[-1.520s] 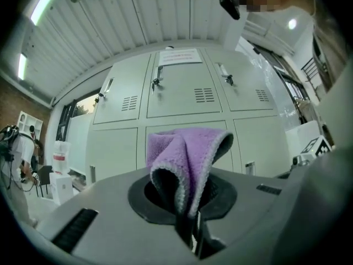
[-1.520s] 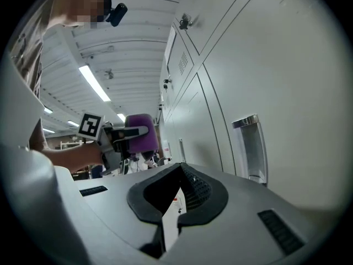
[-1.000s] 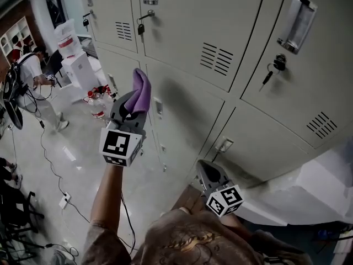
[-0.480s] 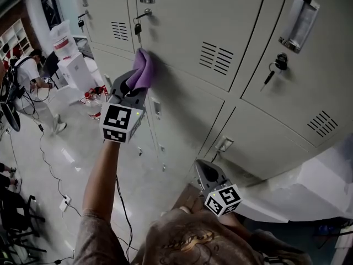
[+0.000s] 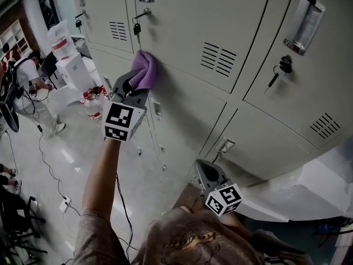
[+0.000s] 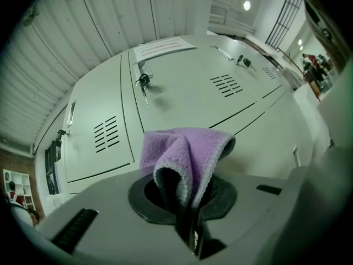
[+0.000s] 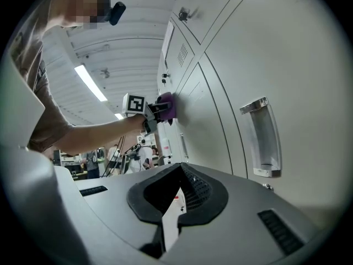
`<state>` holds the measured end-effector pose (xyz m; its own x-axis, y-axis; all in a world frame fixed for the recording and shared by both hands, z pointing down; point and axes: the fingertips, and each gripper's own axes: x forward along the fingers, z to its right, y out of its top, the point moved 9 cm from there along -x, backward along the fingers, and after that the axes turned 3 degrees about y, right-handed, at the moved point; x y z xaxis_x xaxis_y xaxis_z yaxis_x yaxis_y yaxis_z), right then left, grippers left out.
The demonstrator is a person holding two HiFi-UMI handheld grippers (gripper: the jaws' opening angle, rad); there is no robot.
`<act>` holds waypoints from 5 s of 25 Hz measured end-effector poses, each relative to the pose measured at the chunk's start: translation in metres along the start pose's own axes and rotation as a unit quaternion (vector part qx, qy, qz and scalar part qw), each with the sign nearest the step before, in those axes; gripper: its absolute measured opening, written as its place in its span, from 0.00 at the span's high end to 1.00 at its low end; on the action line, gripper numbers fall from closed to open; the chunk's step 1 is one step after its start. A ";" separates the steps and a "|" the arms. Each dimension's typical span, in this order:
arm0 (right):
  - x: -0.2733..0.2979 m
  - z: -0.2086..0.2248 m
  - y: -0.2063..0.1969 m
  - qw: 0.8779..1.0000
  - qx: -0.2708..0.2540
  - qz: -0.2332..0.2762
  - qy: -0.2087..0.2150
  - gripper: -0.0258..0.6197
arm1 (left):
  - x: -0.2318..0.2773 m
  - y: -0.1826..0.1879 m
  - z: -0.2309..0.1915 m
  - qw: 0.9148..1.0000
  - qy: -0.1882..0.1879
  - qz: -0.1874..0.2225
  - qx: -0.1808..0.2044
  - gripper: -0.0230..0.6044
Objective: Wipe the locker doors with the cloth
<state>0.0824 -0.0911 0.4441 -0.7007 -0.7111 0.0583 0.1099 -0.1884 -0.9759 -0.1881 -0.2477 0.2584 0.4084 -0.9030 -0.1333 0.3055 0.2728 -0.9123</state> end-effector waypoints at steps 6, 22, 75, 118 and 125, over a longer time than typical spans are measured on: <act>0.002 0.000 -0.002 1.000 0.000 -0.006 0.003 0.96 | -0.001 -0.021 0.011 1.000 -0.015 -0.019 -0.003 0.90; 0.003 0.003 -0.005 1.000 -0.001 -0.014 -0.001 0.96 | -0.008 -0.085 0.051 0.995 -0.050 -0.079 -0.029 0.90; -0.023 0.019 -0.015 0.997 0.004 -0.045 -0.057 0.96 | -0.053 -0.276 0.143 0.955 -0.056 -0.244 -0.159 0.90; -0.030 0.006 -0.011 0.999 0.008 -0.020 -0.025 0.96 | -0.016 0.056 0.073 0.997 -0.053 0.061 -0.018 0.90; -0.031 0.012 -0.011 0.999 0.009 -0.021 -0.030 0.96 | -0.003 0.048 0.077 0.996 -0.067 0.052 -0.020 0.90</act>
<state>0.1116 -0.0752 0.4558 -0.6621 -0.7410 0.1118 0.0939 -0.2301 -0.9686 -0.1084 -0.2069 0.2452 0.5480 -0.8175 -0.1774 0.2214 0.3463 -0.9116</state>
